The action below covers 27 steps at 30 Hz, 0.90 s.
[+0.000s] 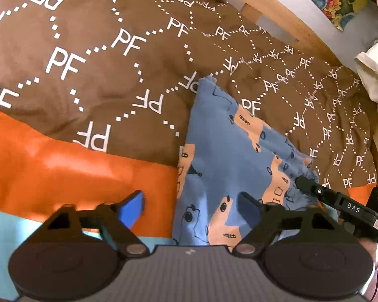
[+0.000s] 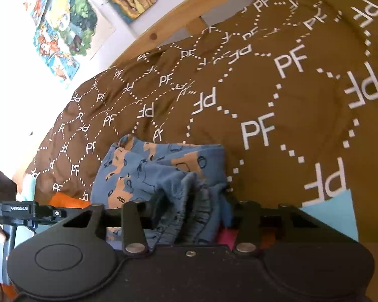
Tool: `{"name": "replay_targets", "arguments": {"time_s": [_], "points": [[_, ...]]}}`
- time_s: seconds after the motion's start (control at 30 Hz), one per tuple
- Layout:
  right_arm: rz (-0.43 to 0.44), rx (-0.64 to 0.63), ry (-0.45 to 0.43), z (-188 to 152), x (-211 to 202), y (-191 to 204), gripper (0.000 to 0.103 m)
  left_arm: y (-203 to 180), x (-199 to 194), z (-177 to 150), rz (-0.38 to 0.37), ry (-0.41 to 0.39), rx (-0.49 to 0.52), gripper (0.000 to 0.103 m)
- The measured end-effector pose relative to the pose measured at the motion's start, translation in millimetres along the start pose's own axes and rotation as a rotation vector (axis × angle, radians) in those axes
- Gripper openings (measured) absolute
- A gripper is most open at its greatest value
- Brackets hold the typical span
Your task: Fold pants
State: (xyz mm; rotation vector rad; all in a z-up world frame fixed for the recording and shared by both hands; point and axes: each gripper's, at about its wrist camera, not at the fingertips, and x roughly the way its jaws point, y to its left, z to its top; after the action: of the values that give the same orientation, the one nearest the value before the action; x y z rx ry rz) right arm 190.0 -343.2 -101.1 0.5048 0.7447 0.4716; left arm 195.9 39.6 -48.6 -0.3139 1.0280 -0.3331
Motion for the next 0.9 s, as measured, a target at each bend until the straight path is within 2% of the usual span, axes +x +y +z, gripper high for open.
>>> {"name": "replay_targets", "arguments": {"time_s": [0.1,0.23,0.3,0.37,0.53,0.67,0.9], "points": [[-0.01,-0.027,0.001,-0.5,0.0,4.7,0.035,-3.3,0.2,0.4,0.02,0.013,0.013,0.067],[-0.029,-0.059,0.002,0.7,0.7,11.7,0.032,-14.0,2.3,0.2,0.06,0.037,0.085,0.061],[-0.034,-0.061,0.002,1.1,0.5,13.2,0.031,-18.7,3.8,0.4,0.072,0.049,0.118,0.047],[-0.035,-0.055,-0.002,1.3,-0.1,13.9,0.03,-20.1,4.6,0.5,0.065,0.066,0.119,0.04],[-0.037,-0.053,-0.006,1.2,-2.0,14.7,0.029,-23.1,4.8,1.3,0.064,0.081,0.115,0.033],[-0.042,-0.063,-0.011,2.0,-5.7,16.3,0.027,-27.0,2.2,3.8,0.082,0.09,0.132,0.021],[-0.097,-0.164,-0.025,2.5,-11.0,34.6,0.023,-41.1,-5.0,3.1,0.126,0.072,0.158,0.015]]}}
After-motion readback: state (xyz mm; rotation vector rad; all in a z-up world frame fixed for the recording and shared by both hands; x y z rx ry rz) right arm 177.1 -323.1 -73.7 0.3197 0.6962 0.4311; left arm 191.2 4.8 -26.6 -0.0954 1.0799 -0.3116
